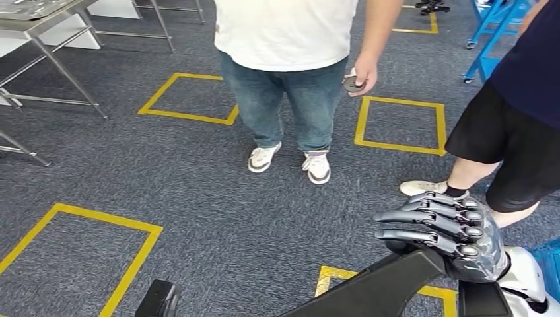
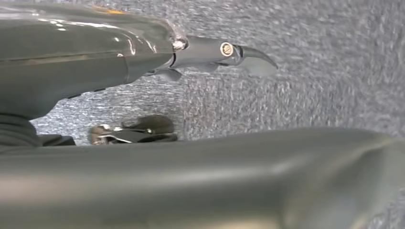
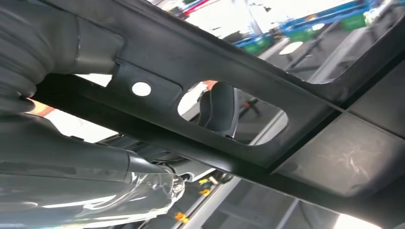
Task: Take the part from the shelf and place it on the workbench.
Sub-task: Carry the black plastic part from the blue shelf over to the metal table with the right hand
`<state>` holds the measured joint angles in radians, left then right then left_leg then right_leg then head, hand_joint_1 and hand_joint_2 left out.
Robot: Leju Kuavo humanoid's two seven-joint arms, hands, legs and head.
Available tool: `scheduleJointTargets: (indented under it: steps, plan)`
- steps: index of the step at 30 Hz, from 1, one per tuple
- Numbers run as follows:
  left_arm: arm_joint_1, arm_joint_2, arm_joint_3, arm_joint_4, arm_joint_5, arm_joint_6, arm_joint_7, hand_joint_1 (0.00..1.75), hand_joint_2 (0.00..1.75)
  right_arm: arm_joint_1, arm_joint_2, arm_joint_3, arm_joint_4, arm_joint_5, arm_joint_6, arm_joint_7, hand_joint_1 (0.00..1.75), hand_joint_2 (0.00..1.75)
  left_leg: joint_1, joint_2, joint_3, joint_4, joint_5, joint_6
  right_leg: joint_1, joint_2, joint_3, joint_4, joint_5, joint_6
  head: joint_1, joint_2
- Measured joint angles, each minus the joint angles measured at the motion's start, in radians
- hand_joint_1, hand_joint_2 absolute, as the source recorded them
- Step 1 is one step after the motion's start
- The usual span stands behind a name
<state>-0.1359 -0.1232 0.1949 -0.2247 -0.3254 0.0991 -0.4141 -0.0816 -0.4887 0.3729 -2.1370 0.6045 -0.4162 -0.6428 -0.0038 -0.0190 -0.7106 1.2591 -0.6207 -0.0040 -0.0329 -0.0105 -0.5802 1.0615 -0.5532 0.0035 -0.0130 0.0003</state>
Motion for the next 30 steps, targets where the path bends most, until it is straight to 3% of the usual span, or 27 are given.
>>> scheduleJointTargets:
  steps: [1,2,3,4,6,8,10,11,13,14,16,17,18,19,21,23,25,26,28,30]
  plan:
    - [0.001,0.000,0.000,0.000,0.000,0.000,0.000,0.00,0.00,0.001,0.000,0.000,0.000,0.000,0.000,0.000,1.75,1.75,0.002,0.005,-0.030,0.053,-0.014,-0.001,0.002,-0.015,0.002,0.000,-0.003,-0.001,0.000,0.000]
    - [0.003,0.000,0.000,0.000,-0.001,0.000,0.001,0.00,0.00,0.001,0.000,0.000,0.000,0.000,0.000,0.000,1.75,1.75,0.003,0.007,-0.043,0.073,-0.010,0.000,0.003,-0.028,0.005,0.000,-0.006,-0.002,0.000,0.000]
    - [0.005,0.000,0.000,0.000,-0.003,0.000,0.002,0.00,0.00,0.002,0.000,0.000,0.000,0.000,0.000,0.000,1.75,1.75,0.003,0.009,-0.036,0.053,0.013,0.002,0.004,-0.041,0.010,0.000,-0.010,-0.002,0.000,0.000]
    - [0.006,0.000,0.000,0.000,-0.004,0.000,0.003,0.00,0.00,0.002,0.000,0.000,0.000,0.000,0.000,0.000,1.75,1.75,0.001,0.015,-0.008,-0.005,0.050,0.007,0.004,-0.052,0.016,0.000,-0.015,-0.001,0.000,0.000]
    - [0.005,0.000,0.000,0.000,-0.008,0.000,0.005,0.00,0.00,0.002,0.000,-0.001,0.000,0.000,0.000,0.000,1.75,1.75,-0.010,0.053,0.056,-0.133,0.107,0.020,0.006,-0.073,0.030,-0.001,-0.025,0.003,0.000,0.000]
    - [0.002,0.001,0.000,0.000,-0.009,0.000,0.007,0.00,0.00,0.002,0.000,-0.002,0.000,0.000,-0.001,0.000,1.75,1.75,-0.024,0.080,0.084,-0.191,0.116,0.031,0.007,-0.092,0.035,-0.003,-0.031,0.011,0.000,0.000]
    - [0.002,0.004,0.000,0.000,-0.009,0.000,0.008,0.00,0.00,0.003,0.001,-0.003,-0.001,0.000,-0.001,0.000,1.75,1.75,-0.028,0.066,0.088,-0.203,0.113,0.039,0.005,-0.108,0.042,-0.009,-0.035,0.020,-0.001,0.000]
    - [0.003,0.005,0.000,0.000,-0.009,0.000,0.008,0.00,0.00,0.002,0.001,-0.003,-0.001,0.000,-0.001,0.000,1.75,1.75,-0.027,0.057,0.094,-0.212,0.115,0.043,0.003,-0.100,0.046,-0.007,-0.040,0.025,0.000,0.000]
    - [0.001,0.008,0.000,0.000,-0.009,0.000,0.009,0.00,0.00,0.003,0.001,-0.005,-0.002,0.000,-0.002,0.000,1.75,1.75,-0.019,0.038,0.107,-0.229,0.120,0.052,0.002,-0.050,0.027,0.043,-0.071,0.027,0.000,0.000]
    - [-0.001,0.008,0.000,0.000,-0.009,0.000,0.009,0.00,0.00,0.005,0.000,-0.005,-0.002,0.000,-0.002,0.000,1.75,1.75,-0.018,0.027,0.111,-0.232,0.120,0.054,0.002,-0.019,-0.002,0.099,-0.096,0.027,0.001,0.000]
    - [-0.003,0.008,0.000,0.000,-0.010,-0.002,0.010,0.00,0.00,0.009,0.000,-0.006,-0.003,0.000,-0.003,0.000,1.75,1.75,-0.016,0.003,0.115,-0.231,0.117,0.059,0.003,0.005,-0.077,0.223,-0.135,0.028,0.001,0.000]
    - [-0.001,0.007,0.000,0.000,-0.010,-0.002,0.012,0.00,0.00,0.011,0.000,-0.006,-0.003,0.000,-0.003,0.000,1.75,1.75,-0.016,-0.009,0.118,-0.231,0.115,0.059,0.003,0.007,-0.101,0.251,-0.130,0.030,0.001,0.000]
    - [0.000,0.007,0.000,0.000,-0.011,-0.002,0.013,0.00,0.00,0.013,0.000,-0.006,-0.003,0.000,-0.004,0.000,1.75,1.75,-0.015,-0.022,0.121,-0.229,0.113,0.058,0.002,0.009,-0.106,0.242,-0.106,0.034,0.002,0.000]
    - [0.001,0.007,0.000,0.000,-0.013,-0.002,0.015,0.00,0.00,0.013,0.000,-0.006,-0.003,0.001,-0.004,0.000,1.75,1.75,-0.013,-0.036,0.125,-0.227,0.110,0.055,0.002,0.013,-0.093,0.194,-0.065,0.038,0.002,0.000]
    - [0.001,0.007,0.000,0.000,-0.016,-0.002,0.016,0.00,0.00,0.014,0.000,-0.006,-0.003,0.002,-0.005,0.000,1.75,1.75,-0.010,-0.062,0.128,-0.218,0.100,0.045,-0.001,0.047,-0.045,0.066,0.007,0.043,0.002,0.000]
    - [0.001,0.007,0.000,0.000,-0.018,-0.002,0.017,0.00,0.00,0.016,0.000,-0.006,-0.003,0.003,-0.007,0.000,1.75,1.75,-0.008,-0.084,0.123,-0.211,0.094,0.034,-0.003,0.077,-0.021,0.005,0.025,0.040,0.001,0.000]
    - [0.004,0.008,0.000,0.000,-0.018,-0.002,0.017,0.00,0.00,0.017,0.000,-0.007,-0.004,0.004,-0.008,0.000,1.75,1.75,-0.005,-0.103,0.118,-0.212,0.095,0.028,-0.001,0.067,-0.018,0.002,0.021,0.029,0.001,0.000]
    - [0.006,0.008,0.000,0.000,-0.018,-0.002,0.017,0.00,0.00,0.016,0.000,-0.007,-0.004,0.004,-0.008,0.000,1.75,1.75,-0.005,-0.097,0.117,-0.209,0.092,0.024,-0.001,0.056,-0.015,0.000,0.020,0.023,0.001,0.000]
    - [0.007,0.009,0.000,0.000,-0.018,-0.004,0.017,0.00,0.00,0.016,0.001,-0.007,-0.005,0.004,-0.008,0.000,1.75,1.75,-0.007,-0.053,0.096,-0.165,0.065,0.014,-0.003,0.030,-0.009,-0.003,0.017,0.011,0.000,0.000]
    - [0.003,0.009,0.000,0.000,-0.018,-0.008,0.017,0.00,0.00,0.017,0.002,-0.007,-0.006,0.004,-0.007,0.000,1.75,1.75,-0.003,-0.005,0.035,-0.048,0.012,0.003,-0.001,0.003,-0.005,-0.003,0.012,0.004,0.000,0.000]
